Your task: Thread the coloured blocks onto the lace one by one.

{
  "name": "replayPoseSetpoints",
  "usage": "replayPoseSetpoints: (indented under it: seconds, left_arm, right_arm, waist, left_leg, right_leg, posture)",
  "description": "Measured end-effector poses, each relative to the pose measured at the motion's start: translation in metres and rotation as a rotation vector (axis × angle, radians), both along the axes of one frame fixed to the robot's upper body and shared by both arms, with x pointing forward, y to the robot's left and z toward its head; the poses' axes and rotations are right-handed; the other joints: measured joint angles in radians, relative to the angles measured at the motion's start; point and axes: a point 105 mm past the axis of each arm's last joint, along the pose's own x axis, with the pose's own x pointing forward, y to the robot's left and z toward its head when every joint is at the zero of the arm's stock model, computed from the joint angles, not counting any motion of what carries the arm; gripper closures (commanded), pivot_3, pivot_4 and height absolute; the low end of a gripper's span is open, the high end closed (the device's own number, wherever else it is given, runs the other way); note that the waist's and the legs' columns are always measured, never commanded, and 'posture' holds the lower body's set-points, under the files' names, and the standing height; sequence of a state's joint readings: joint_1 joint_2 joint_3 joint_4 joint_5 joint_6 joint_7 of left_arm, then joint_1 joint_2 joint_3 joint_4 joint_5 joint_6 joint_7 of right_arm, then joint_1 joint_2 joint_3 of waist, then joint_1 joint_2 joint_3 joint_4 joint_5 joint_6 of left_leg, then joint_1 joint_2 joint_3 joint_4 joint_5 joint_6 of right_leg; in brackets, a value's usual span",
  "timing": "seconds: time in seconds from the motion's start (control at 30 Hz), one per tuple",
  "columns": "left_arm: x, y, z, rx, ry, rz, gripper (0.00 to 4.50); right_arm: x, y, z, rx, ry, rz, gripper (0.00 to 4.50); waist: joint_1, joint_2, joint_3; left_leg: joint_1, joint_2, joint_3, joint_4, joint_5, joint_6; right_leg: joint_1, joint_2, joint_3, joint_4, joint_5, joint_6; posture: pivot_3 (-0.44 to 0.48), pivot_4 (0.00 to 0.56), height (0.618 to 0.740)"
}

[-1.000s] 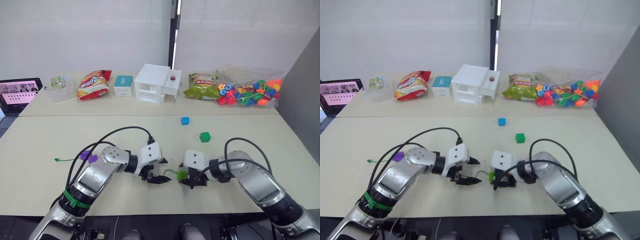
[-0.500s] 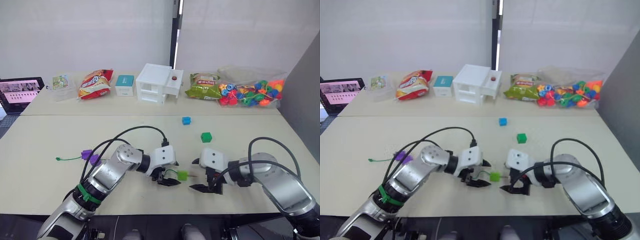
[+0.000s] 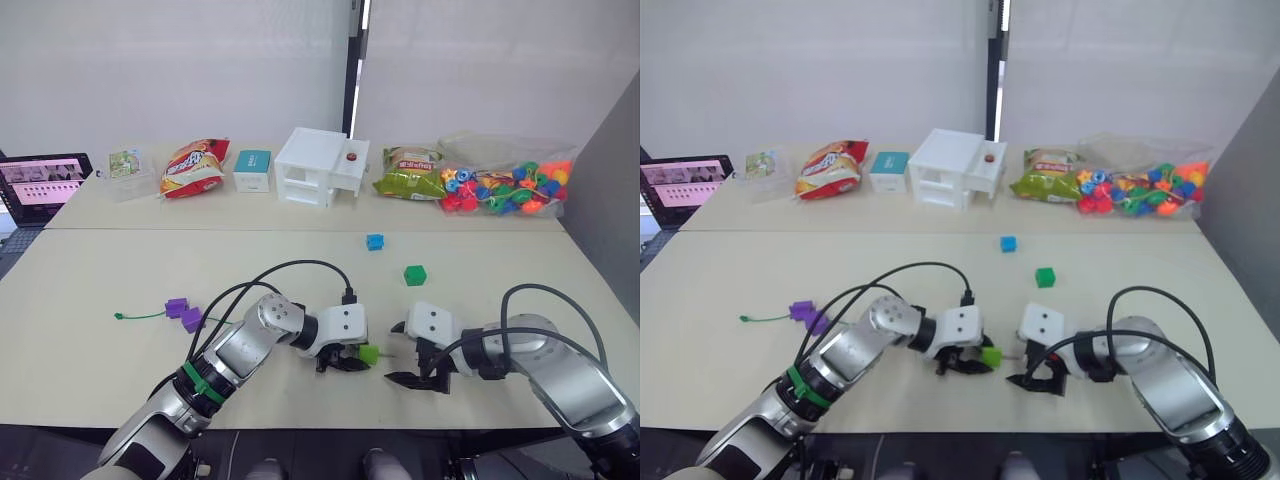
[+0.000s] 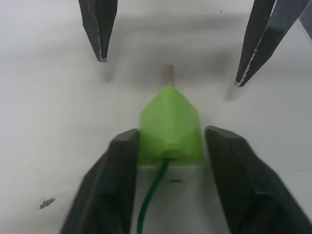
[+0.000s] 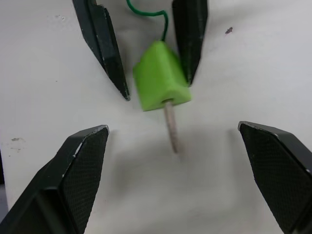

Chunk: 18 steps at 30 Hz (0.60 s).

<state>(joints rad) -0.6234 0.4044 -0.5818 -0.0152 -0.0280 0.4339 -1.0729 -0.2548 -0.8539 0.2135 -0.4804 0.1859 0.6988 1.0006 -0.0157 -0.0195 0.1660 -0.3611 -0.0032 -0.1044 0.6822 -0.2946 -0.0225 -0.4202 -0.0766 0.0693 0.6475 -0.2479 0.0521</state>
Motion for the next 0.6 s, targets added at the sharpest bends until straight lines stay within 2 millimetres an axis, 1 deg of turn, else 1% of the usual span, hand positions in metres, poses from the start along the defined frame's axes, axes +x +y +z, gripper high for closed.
replayPoseSetpoints:
  seconds: [0.2, 0.3, 0.6]
  left_arm:
    - [0.0, 0.0, 0.0, 0.001, 0.0, 0.0, 3.18]
    - [0.0, 0.001, 0.0, 0.002, 0.0, 0.0, 3.18]
    - [-0.001, 0.002, 0.0, 0.008, 0.004, -0.002, 3.18]
  right_arm:
    - [0.004, 0.002, -0.008, 0.013, 0.012, 0.003, 0.0]
    - [0.005, 0.001, -0.013, 0.007, 0.017, 0.011, 0.81]
    - [0.005, 0.0, -0.016, -0.003, -0.011, 0.071, 3.86]
  waist:
    - [0.0, 0.0, 0.0]
    - [-0.001, 0.0, 0.0]
    - [-0.001, 0.0, 0.0]
  left_leg:
    - [0.0, 0.0, 0.0, 0.0, 0.0, 0.0]
    - [0.0, 0.0, 0.0, 0.0, 0.0, 0.0]
    - [0.002, 0.0, 0.0, 0.0, 0.0, 0.0]
  right_leg:
    - [0.0, 0.0, 0.0, 0.0, 0.0, 0.0]
    - [0.0, 0.0, 0.0, 0.0, 0.0, 0.0]
    - [0.002, 0.0, 0.0, 0.0, 0.0, 0.0]
  posture:
    - [0.0, 0.15, 0.74]
    - [0.0, 0.15, 0.74]
    - [0.0, 0.15, 0.74]
